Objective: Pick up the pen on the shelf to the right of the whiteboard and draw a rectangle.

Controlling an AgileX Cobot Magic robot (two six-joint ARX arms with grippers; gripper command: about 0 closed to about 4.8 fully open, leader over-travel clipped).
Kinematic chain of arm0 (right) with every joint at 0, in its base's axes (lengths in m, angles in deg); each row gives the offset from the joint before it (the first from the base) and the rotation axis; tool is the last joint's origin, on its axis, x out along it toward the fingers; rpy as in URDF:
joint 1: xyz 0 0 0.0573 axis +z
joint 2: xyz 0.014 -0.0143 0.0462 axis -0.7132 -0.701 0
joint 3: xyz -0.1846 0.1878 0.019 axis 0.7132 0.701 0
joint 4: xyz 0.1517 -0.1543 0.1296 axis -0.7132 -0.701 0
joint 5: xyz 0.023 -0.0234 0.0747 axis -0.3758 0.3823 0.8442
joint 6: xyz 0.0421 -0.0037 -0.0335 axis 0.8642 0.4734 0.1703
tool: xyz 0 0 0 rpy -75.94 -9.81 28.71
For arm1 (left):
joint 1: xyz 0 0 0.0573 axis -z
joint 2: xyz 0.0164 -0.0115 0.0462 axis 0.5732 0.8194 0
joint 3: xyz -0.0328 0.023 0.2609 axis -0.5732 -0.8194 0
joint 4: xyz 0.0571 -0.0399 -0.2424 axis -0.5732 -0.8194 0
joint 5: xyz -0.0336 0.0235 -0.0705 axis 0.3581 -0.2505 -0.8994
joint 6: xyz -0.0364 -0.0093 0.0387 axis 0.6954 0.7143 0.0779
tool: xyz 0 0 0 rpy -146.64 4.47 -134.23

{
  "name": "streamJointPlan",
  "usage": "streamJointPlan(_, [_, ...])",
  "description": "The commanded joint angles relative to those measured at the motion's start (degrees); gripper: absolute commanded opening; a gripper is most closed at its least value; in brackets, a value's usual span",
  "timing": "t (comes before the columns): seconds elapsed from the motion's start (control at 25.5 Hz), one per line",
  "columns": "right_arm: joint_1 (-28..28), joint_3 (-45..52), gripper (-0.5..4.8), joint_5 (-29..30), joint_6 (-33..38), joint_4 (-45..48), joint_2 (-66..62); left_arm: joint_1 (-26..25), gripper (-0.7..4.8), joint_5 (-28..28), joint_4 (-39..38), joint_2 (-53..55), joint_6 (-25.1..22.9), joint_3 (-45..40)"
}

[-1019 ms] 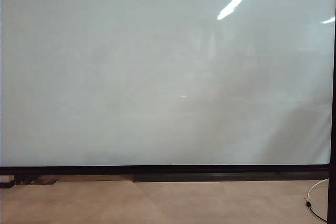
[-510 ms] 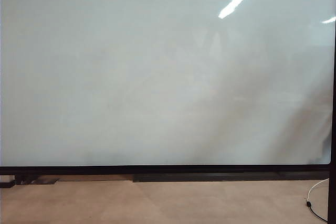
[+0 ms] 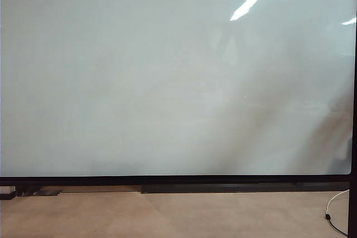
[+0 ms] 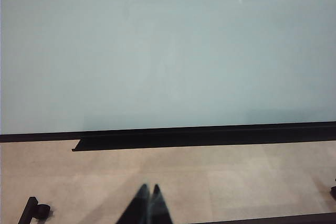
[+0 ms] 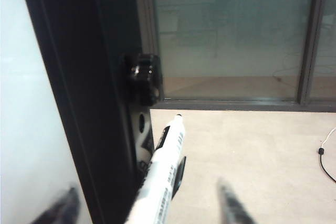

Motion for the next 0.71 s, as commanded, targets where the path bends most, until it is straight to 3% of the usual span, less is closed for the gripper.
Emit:
streamJointPlan(0.04, [-0.1,-0.2,3.05,-0.1,-0.4,1.0,0.2,0.0,-0.05,-0.1,0.5,0.0,0.0,0.2])
streamJointPlan(0.12, [-0.1,-0.2,3.02,-0.2,-0.9,1.0,0.2,0.0,-0.05,-0.1,0.5,0.0,0.0,0.2])
streamJointPlan(0.24, [-0.1,-0.2,2.52,-0.2,-1.4,0.9,0.2,0.0,-0.05,-0.1,0.5,0.0,0.0,0.2])
streamJointPlan(0.71, [0.3,-1.2,2.50,-1.0,-1.6,-0.1,0.2,0.0,-0.05,-0.1,0.5,0.0,0.0,0.2])
